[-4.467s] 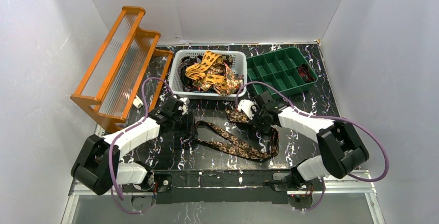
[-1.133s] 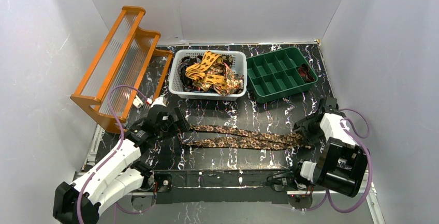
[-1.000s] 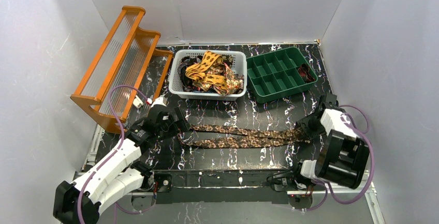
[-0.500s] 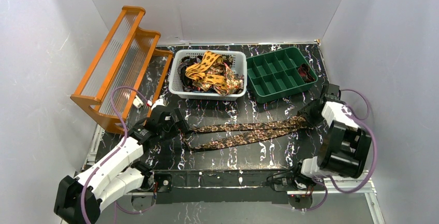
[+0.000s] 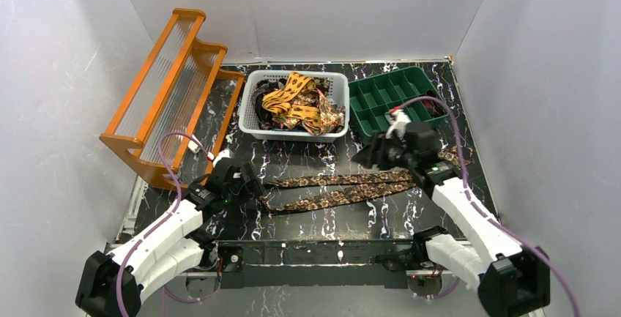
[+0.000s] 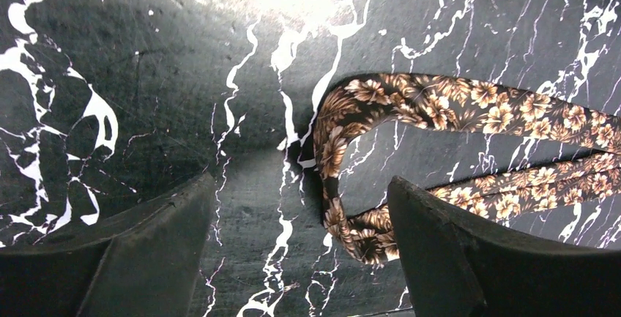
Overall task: Roll the ties
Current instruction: Flatten out the tie in the bin.
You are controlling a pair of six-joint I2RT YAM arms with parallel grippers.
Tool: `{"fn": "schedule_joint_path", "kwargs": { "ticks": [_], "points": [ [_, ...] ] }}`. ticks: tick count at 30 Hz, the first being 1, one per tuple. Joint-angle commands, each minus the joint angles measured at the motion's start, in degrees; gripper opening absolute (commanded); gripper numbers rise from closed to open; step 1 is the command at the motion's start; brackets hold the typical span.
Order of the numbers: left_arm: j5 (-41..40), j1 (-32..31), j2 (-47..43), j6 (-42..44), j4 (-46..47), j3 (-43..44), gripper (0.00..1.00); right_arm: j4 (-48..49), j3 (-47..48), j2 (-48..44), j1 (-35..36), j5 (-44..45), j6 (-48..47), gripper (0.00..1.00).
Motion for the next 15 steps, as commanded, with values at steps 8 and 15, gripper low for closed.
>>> {"fn": "schedule_joint_path", "kwargs": {
  "ticks": [8,15],
  "points": [
    [0.1,0.0,-4.7,-2.9,-2.5,-1.6,0.8,24.9,6.4,26.0,41.4,19.4,-26.6,0.66],
    [-2.1,0.0,-10.6,-6.7,-7.4,-0.5,0.8,33.7,13.8,42.1,45.9,20.0,-35.2,0.68]
  ]
}}
